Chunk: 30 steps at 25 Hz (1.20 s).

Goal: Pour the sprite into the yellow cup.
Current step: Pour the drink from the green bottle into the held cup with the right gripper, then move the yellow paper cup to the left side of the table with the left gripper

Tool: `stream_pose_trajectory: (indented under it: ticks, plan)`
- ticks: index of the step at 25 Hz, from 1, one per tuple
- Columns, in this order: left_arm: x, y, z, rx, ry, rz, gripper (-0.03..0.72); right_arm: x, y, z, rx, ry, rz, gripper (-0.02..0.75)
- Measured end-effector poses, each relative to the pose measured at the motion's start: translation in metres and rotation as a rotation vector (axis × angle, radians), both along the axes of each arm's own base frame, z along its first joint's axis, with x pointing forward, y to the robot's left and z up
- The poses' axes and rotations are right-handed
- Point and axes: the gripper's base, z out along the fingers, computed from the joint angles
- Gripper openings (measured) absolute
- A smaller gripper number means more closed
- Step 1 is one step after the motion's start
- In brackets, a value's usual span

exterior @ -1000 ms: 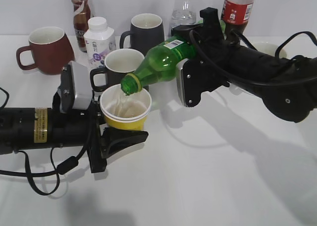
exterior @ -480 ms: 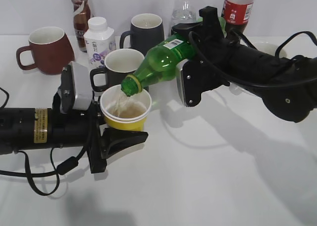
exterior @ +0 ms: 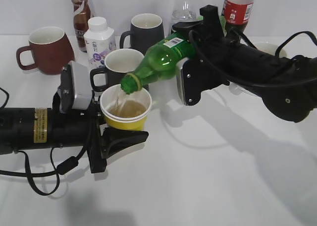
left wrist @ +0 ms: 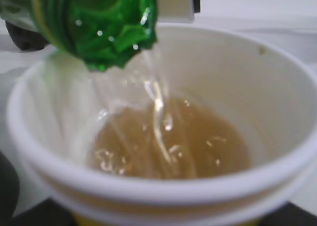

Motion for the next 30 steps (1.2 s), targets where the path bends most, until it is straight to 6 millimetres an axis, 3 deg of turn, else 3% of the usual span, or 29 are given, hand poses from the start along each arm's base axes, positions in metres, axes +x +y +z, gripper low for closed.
stream_pose_trajectory:
  ticks: [14, 23, 30]
  plan:
    - [0.009, 0.008, 0.007, -0.078, 0.0, 0.083, 0.412, -0.001, 0.0, -0.006, 0.436, 0.411, -0.073, 0.426]
    - [0.016, 0.046, 0.02, -0.124, -0.011, 0.291, 0.412, -0.001, -0.001, -0.007, 0.964, 0.807, -0.158, 0.426]
    - [0.032, 0.081, 0.023, -0.152, 0.003, 0.528, 0.412, 0.007, -0.001, -0.013, 1.166, 0.864, -0.18, 0.426]
